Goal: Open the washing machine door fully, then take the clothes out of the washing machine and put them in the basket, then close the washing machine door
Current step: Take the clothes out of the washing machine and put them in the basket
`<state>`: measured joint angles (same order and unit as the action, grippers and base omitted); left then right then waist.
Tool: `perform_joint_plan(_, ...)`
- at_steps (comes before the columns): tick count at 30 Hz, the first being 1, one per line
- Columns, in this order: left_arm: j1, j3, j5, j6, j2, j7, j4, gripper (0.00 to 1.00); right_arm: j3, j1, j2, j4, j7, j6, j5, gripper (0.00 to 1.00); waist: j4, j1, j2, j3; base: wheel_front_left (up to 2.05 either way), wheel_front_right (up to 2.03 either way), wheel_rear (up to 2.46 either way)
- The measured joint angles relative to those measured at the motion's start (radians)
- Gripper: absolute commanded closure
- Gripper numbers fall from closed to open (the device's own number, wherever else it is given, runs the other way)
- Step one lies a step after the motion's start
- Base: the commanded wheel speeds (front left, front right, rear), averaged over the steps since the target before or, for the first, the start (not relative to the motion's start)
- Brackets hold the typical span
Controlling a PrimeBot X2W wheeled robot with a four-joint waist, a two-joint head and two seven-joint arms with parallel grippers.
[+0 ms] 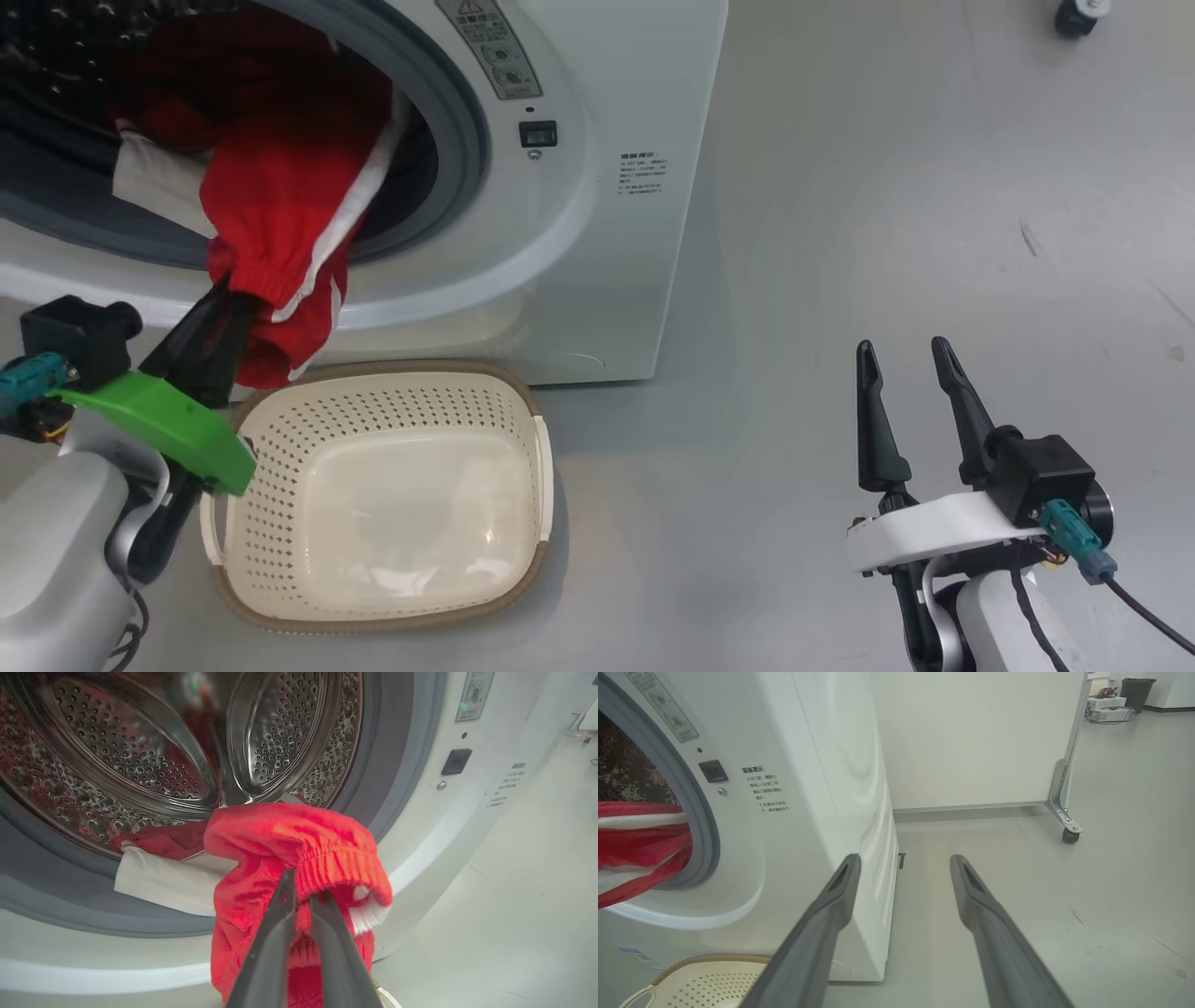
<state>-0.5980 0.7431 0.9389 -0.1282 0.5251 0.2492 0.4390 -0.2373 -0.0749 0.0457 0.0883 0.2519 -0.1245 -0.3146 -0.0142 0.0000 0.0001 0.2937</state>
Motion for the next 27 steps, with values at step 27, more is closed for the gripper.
perform_joint_plan(27,0.189,-0.360,-0.174,0.000,-0.091,0.003,-0.295,1.00,0.036,0.087,-0.001,0.021,0.000,0.046,-0.001,0.00,0.131,0.0000,0.0000,-0.155,0.00,0.00,0.00)
